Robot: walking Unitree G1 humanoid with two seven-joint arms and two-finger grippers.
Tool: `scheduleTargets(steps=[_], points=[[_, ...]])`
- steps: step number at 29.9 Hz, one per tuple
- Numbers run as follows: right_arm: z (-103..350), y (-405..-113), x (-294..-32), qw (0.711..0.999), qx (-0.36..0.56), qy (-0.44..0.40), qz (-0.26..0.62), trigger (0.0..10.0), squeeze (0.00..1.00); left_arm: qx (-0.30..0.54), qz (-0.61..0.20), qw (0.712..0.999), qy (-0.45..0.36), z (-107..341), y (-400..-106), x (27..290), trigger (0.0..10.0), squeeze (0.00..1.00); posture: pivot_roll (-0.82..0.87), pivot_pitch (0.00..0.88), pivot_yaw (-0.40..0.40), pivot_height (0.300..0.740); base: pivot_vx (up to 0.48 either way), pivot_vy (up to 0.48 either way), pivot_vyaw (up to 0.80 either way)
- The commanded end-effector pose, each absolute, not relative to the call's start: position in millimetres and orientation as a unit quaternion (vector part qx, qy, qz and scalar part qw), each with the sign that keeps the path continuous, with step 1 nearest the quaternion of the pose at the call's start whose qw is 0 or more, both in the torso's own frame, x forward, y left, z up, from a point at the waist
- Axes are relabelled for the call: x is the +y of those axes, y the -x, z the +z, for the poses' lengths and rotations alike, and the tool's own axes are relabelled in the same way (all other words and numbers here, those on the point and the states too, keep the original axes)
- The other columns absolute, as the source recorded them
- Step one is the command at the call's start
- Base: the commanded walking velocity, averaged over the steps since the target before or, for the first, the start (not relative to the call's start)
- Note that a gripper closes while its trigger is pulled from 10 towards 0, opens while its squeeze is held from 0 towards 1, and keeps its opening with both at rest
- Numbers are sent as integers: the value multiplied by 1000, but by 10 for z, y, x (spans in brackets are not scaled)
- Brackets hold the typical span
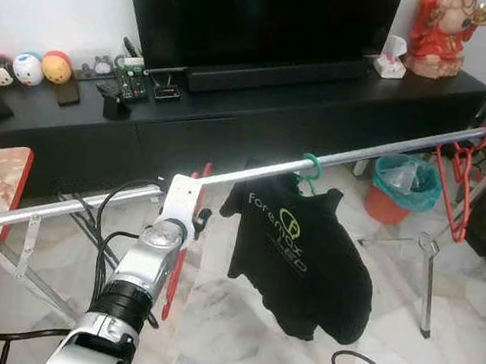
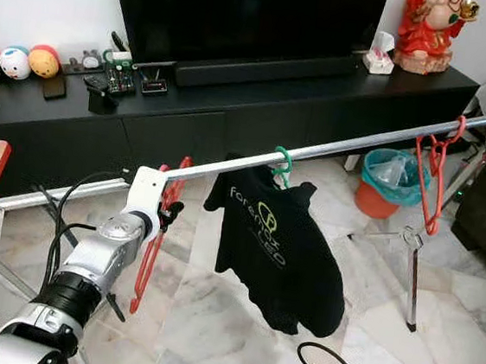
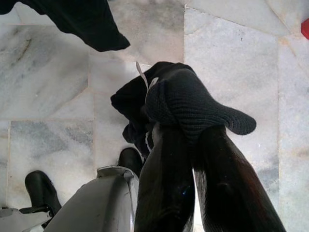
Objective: Hang hanger
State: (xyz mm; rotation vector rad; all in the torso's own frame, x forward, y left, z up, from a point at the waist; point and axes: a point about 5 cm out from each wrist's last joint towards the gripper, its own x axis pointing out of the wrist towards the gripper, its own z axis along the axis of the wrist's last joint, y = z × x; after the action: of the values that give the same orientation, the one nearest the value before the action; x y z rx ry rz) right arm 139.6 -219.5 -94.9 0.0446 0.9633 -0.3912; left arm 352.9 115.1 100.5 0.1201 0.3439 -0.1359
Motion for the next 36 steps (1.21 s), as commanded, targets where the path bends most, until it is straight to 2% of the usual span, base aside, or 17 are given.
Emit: scheduleTargets(steps=[1,17,25,36], points=[[-953,-1395,-2172,868,459,-23,-186,10000,0,163,-62,982,-74,1025,-3561,1179,0,0,4,0,38,740,0,0,0],[-948,-1411,-2162,869,457,-23,-186,10000,0,129,-47,987,-79,1074,-3582,1182,0,0,5,0,39,740,0,0,0],[-951,-1408,-2150,870,456,-24,-186,10000,0,77,-51,994,-62,1162,-3557,1207,0,0,5,0,40,740,0,0,0],[-950,-1404,-2170,869,458,-23,-184,10000,0,70,-59,994,-52,1133,-3502,1274,0,0,4,0,36,740,0,0,0]])
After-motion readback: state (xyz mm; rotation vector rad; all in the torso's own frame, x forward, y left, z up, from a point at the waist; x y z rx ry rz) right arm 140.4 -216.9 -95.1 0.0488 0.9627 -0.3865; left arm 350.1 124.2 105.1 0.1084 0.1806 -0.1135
